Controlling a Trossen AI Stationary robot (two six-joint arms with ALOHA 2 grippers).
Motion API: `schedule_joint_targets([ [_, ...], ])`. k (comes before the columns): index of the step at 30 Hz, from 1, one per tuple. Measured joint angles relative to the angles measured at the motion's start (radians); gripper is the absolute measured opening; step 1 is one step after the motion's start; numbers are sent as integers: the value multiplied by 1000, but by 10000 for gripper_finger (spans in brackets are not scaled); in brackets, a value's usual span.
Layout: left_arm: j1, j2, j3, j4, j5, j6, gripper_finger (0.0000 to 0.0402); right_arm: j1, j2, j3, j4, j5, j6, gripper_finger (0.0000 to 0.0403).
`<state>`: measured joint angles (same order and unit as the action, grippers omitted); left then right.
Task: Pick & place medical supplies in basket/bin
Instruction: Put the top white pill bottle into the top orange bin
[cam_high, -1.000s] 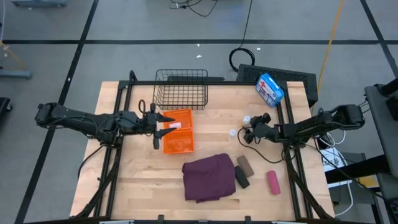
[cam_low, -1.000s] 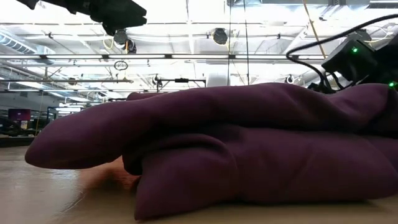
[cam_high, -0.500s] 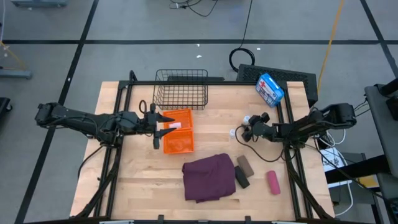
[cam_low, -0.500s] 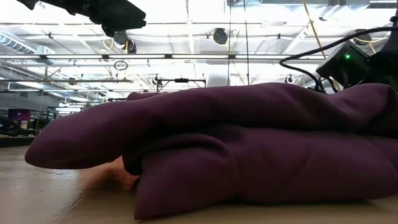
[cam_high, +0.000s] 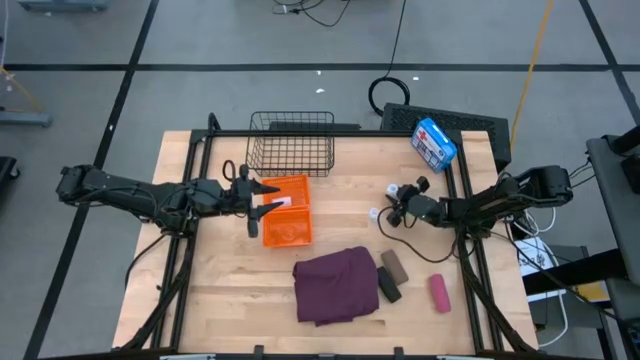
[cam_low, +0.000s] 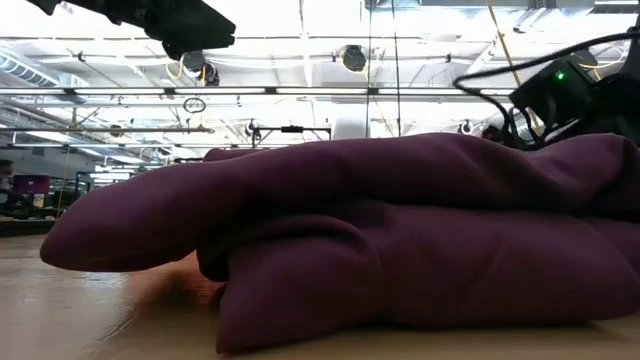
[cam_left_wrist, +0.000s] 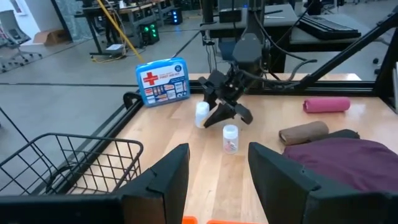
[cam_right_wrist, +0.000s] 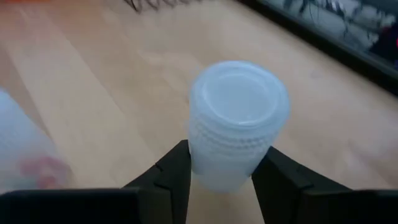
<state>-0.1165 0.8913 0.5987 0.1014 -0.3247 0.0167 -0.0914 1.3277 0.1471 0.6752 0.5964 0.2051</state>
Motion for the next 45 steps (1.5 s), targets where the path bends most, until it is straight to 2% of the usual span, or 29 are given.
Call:
schedule_joint_targets([
  [6,0,2,0,9,-1,-88,175,0,0,0,194,-130,-103,127],
  [10,0,22,0,70,-1,-167,175,0,0,16,284,-225,-155,127],
  [14,3,44,55,66,-7,-255,175,1,-13,112,186,-328,-182,127],
  [18,5,109,149,-69,-18,-309,175,17,-21,254,-35,-409,-245,127],
  [23,5,258,307,-249,-17,-316,175,57,-22,394,-219,-418,-327,127],
  [31,5,550,609,-447,24,-269,175,120,-22,440,-231,-416,-372,125],
  [38,5,734,808,-465,131,-187,175,175,-21,440,-232,-415,-357,125],
  [45,5,843,865,-424,219,-138,175,227,-22,440,-232,-413,-348,125],
])
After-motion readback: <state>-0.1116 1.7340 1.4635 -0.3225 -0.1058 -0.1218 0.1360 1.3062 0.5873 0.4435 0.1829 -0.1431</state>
